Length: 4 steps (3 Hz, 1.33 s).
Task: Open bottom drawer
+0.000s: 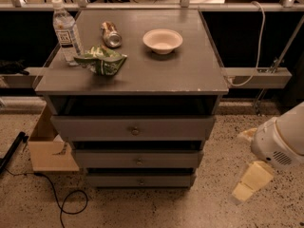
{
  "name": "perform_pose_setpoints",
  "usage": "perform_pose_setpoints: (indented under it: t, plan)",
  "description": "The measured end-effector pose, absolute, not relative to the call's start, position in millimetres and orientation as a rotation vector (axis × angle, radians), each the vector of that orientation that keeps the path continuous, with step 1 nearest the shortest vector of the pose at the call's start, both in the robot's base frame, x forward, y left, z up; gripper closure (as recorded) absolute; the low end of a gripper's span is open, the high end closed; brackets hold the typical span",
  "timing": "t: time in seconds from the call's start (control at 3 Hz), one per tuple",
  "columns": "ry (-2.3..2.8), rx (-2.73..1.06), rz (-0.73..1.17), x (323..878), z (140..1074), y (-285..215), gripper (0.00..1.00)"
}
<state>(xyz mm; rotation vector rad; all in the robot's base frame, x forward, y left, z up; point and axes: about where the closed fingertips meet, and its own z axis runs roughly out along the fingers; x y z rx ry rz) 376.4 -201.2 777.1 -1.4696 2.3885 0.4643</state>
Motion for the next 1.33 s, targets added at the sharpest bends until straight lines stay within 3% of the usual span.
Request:
perform_pose_setpoints:
  t: [1.33]
  plan:
    - [2.321,-1.343,0.549,347.3,748.5,-150.4,0.0]
